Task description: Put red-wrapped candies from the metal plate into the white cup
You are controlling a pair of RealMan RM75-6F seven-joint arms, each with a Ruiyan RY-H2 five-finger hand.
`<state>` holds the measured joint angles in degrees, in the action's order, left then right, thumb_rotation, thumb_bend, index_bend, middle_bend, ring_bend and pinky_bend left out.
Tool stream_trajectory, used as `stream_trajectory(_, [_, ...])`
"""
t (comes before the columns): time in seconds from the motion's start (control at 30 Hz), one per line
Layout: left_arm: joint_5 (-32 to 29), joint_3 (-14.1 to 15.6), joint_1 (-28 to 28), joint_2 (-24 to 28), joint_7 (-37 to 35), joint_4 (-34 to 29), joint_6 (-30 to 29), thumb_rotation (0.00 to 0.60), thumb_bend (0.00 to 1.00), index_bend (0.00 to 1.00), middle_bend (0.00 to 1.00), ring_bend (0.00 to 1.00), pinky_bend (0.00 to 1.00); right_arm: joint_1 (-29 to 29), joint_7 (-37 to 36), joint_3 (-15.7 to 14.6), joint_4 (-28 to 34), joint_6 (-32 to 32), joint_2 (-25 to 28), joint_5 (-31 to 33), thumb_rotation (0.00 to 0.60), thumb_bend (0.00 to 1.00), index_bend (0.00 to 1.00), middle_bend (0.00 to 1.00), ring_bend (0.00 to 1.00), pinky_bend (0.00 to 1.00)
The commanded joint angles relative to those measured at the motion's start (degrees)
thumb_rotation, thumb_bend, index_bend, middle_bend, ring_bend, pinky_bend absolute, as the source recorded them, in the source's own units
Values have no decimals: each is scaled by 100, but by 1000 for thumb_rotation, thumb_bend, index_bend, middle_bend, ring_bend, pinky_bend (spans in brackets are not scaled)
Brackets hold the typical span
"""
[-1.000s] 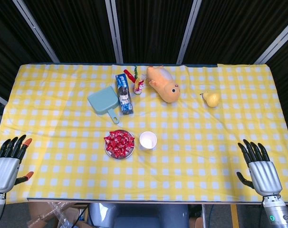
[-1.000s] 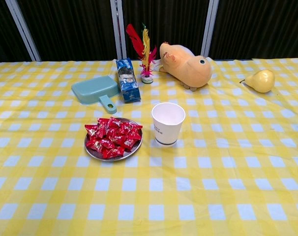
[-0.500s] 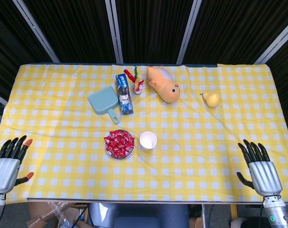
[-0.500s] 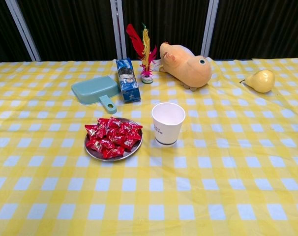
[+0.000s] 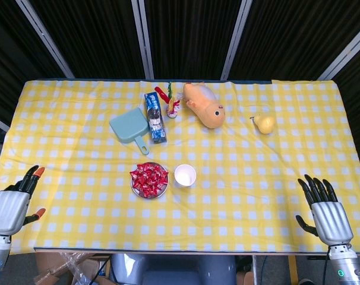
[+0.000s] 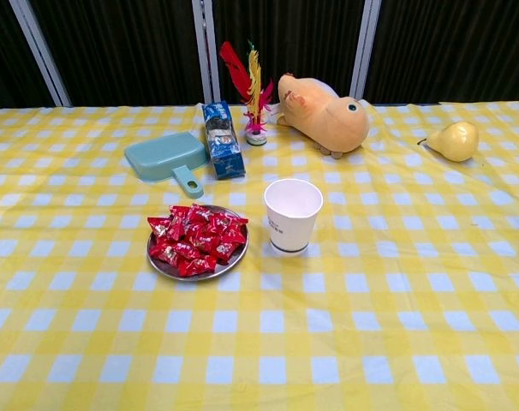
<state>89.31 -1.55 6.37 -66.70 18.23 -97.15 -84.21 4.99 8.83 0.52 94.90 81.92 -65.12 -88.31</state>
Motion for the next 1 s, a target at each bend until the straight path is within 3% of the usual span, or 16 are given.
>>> stream_trajectory(0.03, [-134,-183,319,-25,256,-278,404,600,274,105,229,780,898,13,1,-1,11,-24,0,3,600,341,0,0,0,2])
stream_trajectory(0.17, [-612,-424,762,-14,669,-749,1089,600,290,159,227,834,929,20,-21,12,16,-50,-1,45,600,341,0,0,0,2])
stream_trajectory(0.3, [-1519,-687,1298,-12,1406,-1222,1881,600,296,126,182,835,929,22,-76,33,39,-71,16,107,600,341,0,0,0,2])
stream_trajectory(0.47, [-2409,-891,1917,-303,2208,-1354,2397,600,307,78,133,842,929,33,-144,35,55,-107,43,132,600,341,0,0,0,2])
stream_trajectory(0.6, [-2996,-902,2288,-542,2785,-1379,2514,600,308,56,85,844,929,43,-204,43,70,-135,57,160,600,341,0,0,0,2])
stream_trajectory(1.0, [-4365,-894,3339,-1649,3841,-1052,2405,600,309,53,88,845,928,66,-374,45,123,-202,109,198,600,341,0,0,0,2])
